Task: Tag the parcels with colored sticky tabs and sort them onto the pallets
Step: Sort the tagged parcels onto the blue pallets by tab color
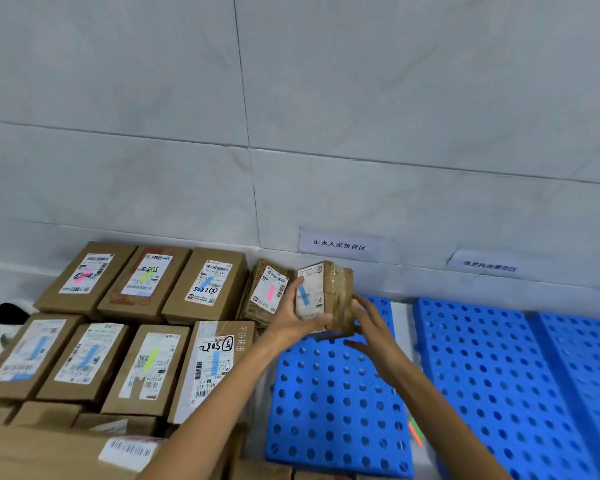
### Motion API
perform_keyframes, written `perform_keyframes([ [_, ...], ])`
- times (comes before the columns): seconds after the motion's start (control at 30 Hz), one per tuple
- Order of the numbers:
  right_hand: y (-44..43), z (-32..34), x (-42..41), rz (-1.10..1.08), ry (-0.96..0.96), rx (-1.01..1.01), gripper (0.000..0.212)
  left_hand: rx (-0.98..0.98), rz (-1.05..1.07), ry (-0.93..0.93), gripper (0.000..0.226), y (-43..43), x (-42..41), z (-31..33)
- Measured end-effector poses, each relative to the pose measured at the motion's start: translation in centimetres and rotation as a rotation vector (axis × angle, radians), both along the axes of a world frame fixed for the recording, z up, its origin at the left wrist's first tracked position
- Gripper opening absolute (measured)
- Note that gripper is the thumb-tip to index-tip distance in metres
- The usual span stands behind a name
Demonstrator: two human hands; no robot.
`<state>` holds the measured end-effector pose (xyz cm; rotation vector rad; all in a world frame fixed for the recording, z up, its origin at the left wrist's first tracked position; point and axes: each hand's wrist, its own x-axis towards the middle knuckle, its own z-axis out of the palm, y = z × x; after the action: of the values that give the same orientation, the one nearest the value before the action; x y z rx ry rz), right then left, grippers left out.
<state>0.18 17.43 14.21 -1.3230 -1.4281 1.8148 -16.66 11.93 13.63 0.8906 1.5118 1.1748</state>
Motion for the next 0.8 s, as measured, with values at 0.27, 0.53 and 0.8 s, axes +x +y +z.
perform_keyframes([
  [0.27,1.4,-4.7,-0.6,-0.113,-0.052,-0.122,0.044,-0.025,0.015,0.189,0.043,0.6,0.5,-3.1],
  [0.53,4.8,-11.6,-4.9,-0.062,-0.396,0.109,0.039,-0.197,-0.098,0.467,0.043,4.2,-0.4,-8.7],
  [0.8,8.7,-14.4,-8.8,-0.036,-0.572,0.258,0.052,-0.101,0.03,0.749,0.041,6.8,-4.7,-10.7],
])
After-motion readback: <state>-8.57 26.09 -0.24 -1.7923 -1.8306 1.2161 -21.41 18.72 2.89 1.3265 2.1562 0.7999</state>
